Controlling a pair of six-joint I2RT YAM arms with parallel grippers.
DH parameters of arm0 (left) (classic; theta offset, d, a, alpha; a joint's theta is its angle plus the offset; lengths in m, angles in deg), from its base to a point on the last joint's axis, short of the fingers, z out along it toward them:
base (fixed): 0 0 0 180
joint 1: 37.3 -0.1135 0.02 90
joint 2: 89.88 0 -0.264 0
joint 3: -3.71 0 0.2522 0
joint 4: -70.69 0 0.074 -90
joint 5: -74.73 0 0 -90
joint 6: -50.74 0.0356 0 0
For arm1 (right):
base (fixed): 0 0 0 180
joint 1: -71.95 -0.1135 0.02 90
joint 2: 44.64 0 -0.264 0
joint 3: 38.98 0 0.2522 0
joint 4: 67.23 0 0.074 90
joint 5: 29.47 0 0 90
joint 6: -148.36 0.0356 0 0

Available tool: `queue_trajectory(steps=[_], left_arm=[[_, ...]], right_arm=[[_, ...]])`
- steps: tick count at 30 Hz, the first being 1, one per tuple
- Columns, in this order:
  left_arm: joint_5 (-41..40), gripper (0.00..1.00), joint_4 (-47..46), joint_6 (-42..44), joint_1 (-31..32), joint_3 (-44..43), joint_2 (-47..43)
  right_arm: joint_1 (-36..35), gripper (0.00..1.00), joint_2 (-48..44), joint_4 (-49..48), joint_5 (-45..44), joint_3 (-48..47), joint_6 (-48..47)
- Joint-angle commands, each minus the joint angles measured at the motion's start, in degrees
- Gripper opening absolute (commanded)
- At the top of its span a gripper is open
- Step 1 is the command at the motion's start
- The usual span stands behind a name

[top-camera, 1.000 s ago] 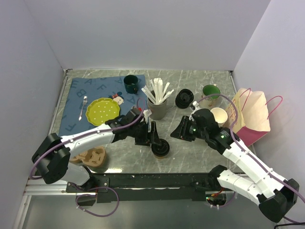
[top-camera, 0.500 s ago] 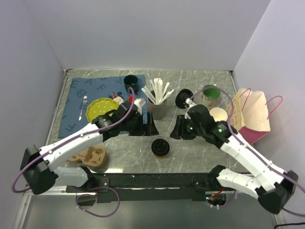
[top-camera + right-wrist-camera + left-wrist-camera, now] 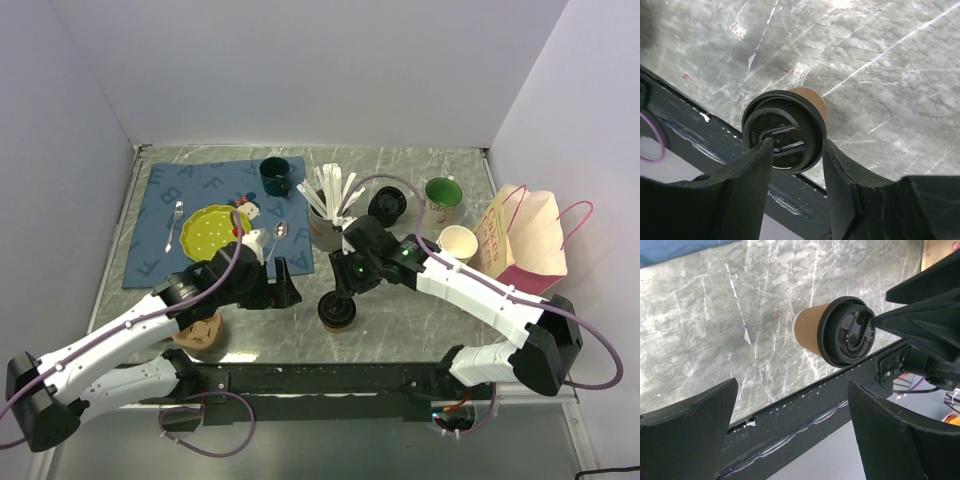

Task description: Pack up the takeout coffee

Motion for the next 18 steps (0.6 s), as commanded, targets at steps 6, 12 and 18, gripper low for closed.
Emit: queue_trajectory(steps=[6,12,18], left_arm=[[-5.3,0.97,1.1,-0.8,0.0,1.1,-3.9],[-4.9,0.97,0.1,-0.3,0.0,0.4,-2.2],[-4.9,0.97,-0.6,-0.8,0.0,-0.2,-1.3]], right_arm=[[-2.1,0.5,1.4,-4.1,-0.6,1.0,-3.3],[-2.5,0.47,2.5,-3.1,-2.6,1.0,-4.3],[-2.8,0.41,2.5,-3.6,-2.8,2.4,-5.4]])
